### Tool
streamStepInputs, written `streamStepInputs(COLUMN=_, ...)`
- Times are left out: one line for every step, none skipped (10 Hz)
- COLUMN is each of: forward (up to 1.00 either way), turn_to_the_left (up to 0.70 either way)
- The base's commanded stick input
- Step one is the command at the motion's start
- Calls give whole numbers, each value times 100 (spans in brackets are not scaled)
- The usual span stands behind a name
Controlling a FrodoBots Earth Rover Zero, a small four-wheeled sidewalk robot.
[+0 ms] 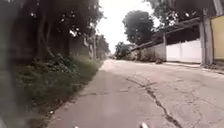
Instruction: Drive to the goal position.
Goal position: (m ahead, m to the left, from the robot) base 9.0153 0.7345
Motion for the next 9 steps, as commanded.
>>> streamStepInputs(forward=70, turn_to_the_left=0)
streamStepInputs(forward=70, turn_to_the_left=0)
streamStepInputs(forward=70, turn_to_the_left=0)
streamStepInputs(forward=70, turn_to_the_left=0)
streamStepInputs(forward=70, turn_to_the_left=0)
streamStepInputs(forward=70, turn_to_the_left=0)
streamStepInputs(forward=70, turn_to_the_left=0)
streamStepInputs(forward=70, turn_to_the_left=0)
streamStepInputs(forward=70, turn_to_the_left=0)
